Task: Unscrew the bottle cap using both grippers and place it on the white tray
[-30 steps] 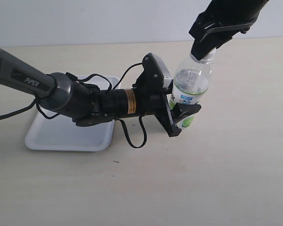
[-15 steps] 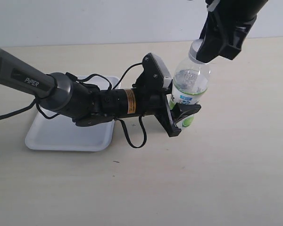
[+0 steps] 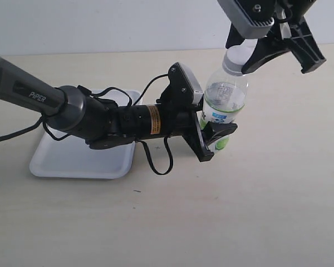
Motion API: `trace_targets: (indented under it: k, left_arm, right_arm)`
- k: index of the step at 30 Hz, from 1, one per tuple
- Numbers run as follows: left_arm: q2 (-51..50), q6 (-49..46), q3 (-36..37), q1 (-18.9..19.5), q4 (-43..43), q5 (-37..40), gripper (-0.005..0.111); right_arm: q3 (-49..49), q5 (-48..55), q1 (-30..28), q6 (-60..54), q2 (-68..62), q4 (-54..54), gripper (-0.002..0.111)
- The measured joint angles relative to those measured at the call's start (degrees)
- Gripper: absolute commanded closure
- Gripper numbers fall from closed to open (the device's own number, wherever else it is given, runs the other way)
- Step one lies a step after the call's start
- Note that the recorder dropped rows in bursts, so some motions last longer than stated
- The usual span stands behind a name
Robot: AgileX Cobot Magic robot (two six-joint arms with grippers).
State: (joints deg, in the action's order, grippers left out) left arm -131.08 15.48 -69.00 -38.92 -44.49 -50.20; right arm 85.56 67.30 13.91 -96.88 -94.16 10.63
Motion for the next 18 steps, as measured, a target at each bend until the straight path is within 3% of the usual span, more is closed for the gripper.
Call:
trace_targets:
  k: [8, 18]
  left_arm:
    - [0.0, 0.32, 0.0, 0.0, 0.1, 0.11, 0.107]
    - [0.0, 0.97, 0.0, 0.0, 0.1, 0.11, 0.107]
  right_arm:
    - [0.0, -0.69, 0.0, -18.44, 0.0, 0.0, 0.108]
    - [0.0, -0.9, 0.0, -23.12, 0.86, -0.3, 0.108]
